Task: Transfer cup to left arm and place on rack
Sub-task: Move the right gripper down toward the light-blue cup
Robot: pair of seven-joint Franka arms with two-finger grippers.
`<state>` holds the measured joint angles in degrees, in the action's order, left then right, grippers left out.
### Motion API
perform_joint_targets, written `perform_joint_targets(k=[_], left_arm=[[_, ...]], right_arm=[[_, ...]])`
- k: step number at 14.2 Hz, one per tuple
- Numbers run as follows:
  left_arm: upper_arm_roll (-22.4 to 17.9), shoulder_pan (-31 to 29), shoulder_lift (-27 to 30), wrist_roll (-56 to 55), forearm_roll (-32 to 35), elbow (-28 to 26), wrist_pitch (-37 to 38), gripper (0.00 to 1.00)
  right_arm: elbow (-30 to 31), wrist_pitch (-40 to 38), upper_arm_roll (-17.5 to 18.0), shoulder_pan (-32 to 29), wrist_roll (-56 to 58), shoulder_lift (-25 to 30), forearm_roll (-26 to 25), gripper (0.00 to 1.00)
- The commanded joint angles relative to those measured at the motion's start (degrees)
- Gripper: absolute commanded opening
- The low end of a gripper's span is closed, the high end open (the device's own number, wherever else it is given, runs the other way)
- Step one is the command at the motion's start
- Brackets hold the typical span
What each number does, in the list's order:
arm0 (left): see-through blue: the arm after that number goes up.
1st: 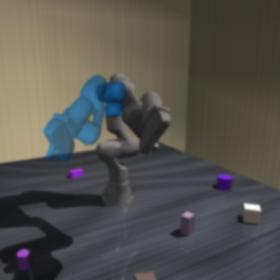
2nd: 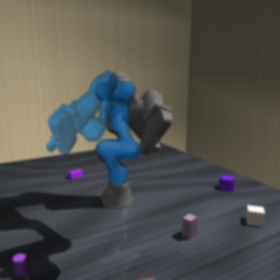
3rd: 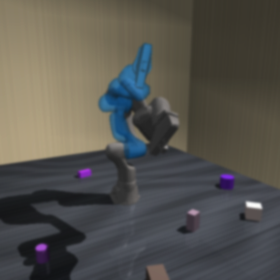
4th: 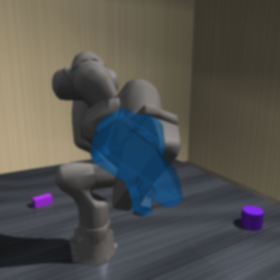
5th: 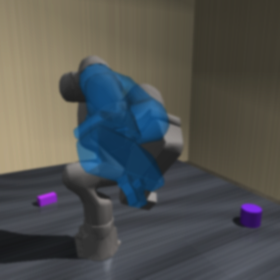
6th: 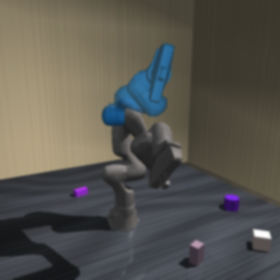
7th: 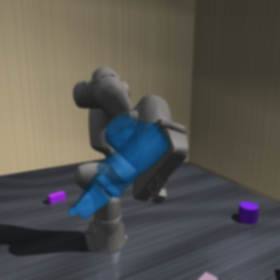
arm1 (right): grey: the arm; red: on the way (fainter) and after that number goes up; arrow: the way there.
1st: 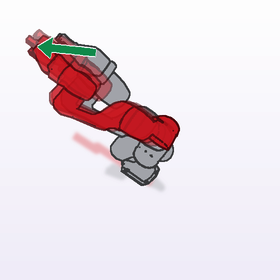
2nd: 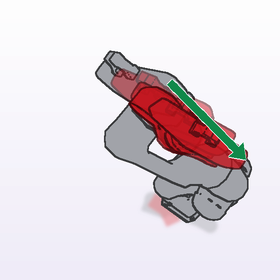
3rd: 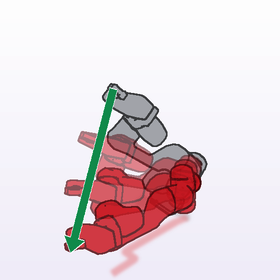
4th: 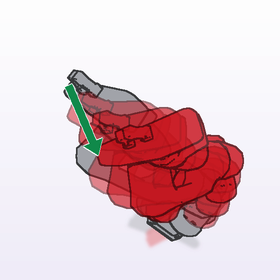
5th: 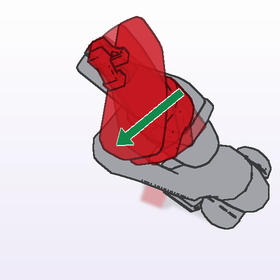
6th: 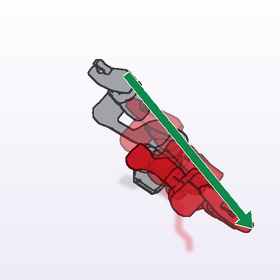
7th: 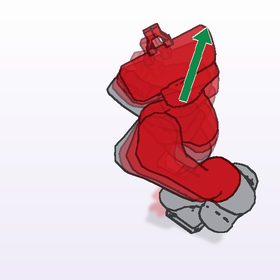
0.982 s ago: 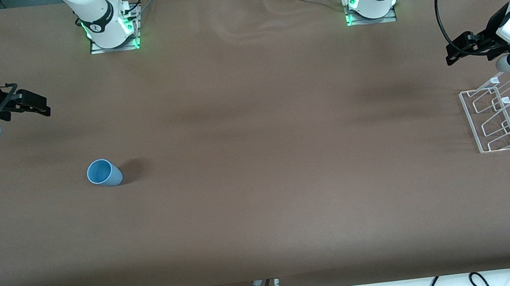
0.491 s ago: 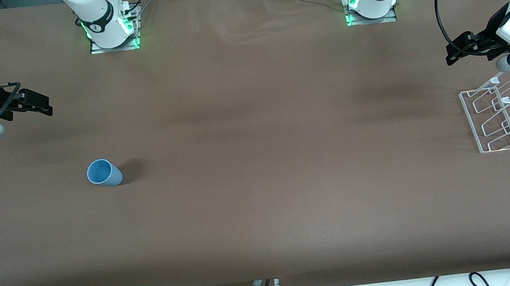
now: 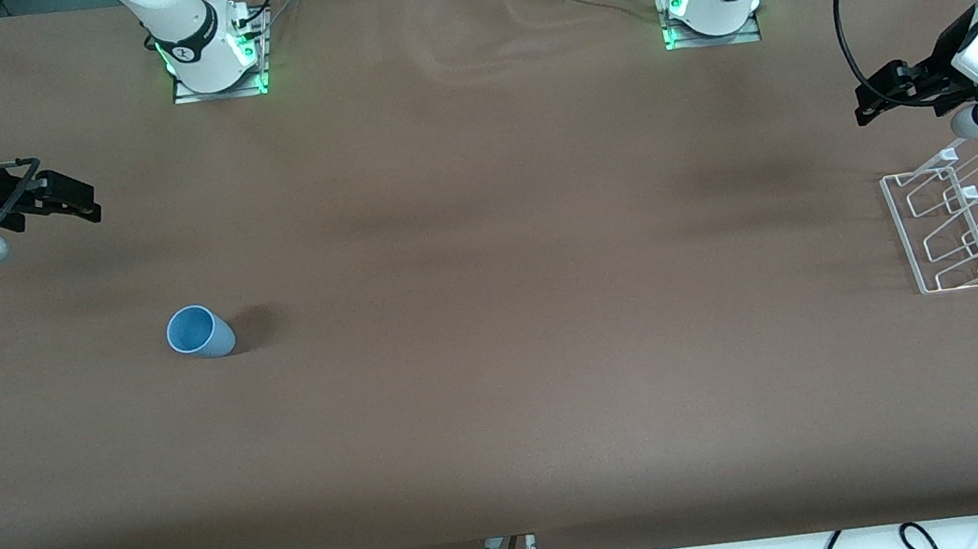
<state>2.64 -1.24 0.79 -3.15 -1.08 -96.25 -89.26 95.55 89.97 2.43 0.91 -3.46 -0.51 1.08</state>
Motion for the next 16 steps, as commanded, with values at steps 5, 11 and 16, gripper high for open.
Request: perform_joint_targets(k=[5,11,16], left_arm=[[0.00,0.00,-0.62,-0.02,0.29,1.51,1.19,1.00],[0.26,0.18,-0.62,-0.37,0.20,1.51,1.11,1.00],[0.26,0.27,-0.62,-0.37,0.20,1.51,1.11,1.00]], right_arm=[[-0.46,-0.68,0.12,0.14,-0.06,-0.28,-0.90,1.00],[-0.19,4.41,-0.40,-0.73,4.76,-8.52,-5.99,1.00],[-0.19,13.90,-0.49,-4.07,8.90,-17.14,-5.74,1.00]])
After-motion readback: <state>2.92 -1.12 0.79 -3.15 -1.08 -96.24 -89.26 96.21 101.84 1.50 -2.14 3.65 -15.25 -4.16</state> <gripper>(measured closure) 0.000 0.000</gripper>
